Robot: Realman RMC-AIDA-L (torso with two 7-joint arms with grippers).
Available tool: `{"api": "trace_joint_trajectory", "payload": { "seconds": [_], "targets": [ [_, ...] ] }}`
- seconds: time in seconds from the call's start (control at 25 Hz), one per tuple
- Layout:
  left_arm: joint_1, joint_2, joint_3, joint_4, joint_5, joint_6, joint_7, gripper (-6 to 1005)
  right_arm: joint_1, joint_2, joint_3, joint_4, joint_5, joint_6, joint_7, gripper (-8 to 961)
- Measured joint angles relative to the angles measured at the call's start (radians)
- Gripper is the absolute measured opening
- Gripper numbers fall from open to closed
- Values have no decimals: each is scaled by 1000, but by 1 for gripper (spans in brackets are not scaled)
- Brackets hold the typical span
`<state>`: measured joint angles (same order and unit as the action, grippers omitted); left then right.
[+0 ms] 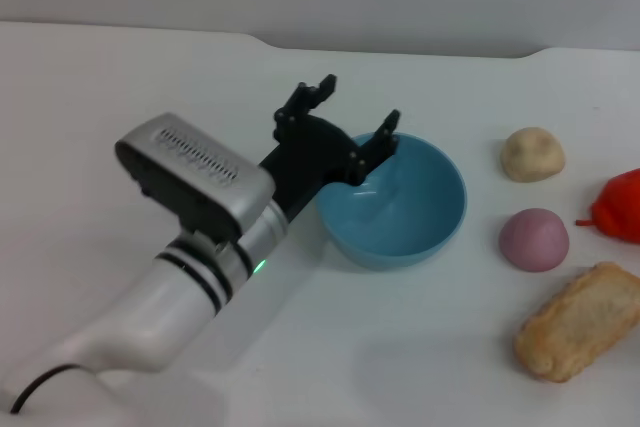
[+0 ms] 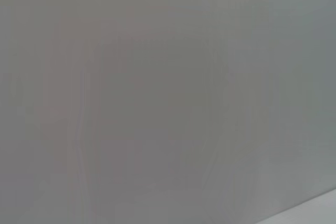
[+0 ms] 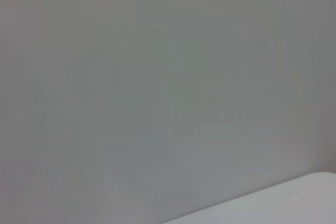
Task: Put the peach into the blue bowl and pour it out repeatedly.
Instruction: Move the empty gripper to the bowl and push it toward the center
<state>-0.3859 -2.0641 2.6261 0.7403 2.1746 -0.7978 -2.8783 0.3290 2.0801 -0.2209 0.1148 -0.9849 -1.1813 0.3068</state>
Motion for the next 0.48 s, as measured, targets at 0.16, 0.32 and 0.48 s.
{"api": "trace_joint_trajectory", "payload": {
  "seconds": [0.16, 0.32, 0.48],
  "targets": [
    [-1, 11, -72, 91, 3, 148, 0, 807, -1, 0, 0, 1, 0, 0, 0, 787],
    [-15, 22, -218, 216, 27, 449, 9, 805, -1, 1, 0, 5, 0, 0, 0, 787],
    [-31, 23, -400, 327, 104, 810, 24, 803, -6, 1, 0, 6, 0, 0, 0, 788]
  ]
}}
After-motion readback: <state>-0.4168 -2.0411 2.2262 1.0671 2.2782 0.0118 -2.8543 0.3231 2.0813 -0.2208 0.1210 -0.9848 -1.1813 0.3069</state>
